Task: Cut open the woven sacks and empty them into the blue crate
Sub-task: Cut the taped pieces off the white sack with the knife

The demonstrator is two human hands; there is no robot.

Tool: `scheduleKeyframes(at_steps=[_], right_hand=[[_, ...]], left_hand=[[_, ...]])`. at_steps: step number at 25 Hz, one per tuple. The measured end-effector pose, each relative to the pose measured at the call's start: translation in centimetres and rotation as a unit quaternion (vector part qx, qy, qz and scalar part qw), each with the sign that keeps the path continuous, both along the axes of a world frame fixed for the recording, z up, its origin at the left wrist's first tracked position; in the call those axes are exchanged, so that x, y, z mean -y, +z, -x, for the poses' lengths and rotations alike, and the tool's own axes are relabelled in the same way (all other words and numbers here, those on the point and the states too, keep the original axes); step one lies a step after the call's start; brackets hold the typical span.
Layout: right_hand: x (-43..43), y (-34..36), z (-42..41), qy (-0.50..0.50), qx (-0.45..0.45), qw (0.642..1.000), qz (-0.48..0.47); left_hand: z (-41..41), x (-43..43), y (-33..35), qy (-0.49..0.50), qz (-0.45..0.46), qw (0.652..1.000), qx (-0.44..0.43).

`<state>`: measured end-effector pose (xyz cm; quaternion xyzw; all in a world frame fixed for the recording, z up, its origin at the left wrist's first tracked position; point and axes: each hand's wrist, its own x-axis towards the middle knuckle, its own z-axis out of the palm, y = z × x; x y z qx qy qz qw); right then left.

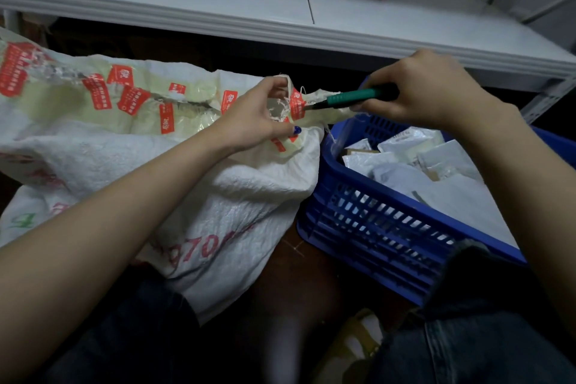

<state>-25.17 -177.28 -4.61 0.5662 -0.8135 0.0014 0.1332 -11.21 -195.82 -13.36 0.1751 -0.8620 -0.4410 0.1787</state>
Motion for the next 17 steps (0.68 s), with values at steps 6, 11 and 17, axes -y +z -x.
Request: scheduleKeyframes(at_steps=[6, 11, 17], right_hand=[[1.6, -0.3, 0.1, 0.012, -0.037, 0.999, 0.025], [2.2, -0.2, -0.3, -0.007, -0.064, 0.998, 0.027], [2.5, -0.1, -1.2, -0.007, -0.068, 0.998, 0.015]], left_hand=[[0.8, 0.7, -0.1, -0.016, 0.017, 1.000, 0.010], [0.4, 0.7, 0.0, -0.010, 0.042, 0.999, 0.018], [-0.1, 0.0, 0.6, -0.003, 0.074, 0.997, 0.029]])
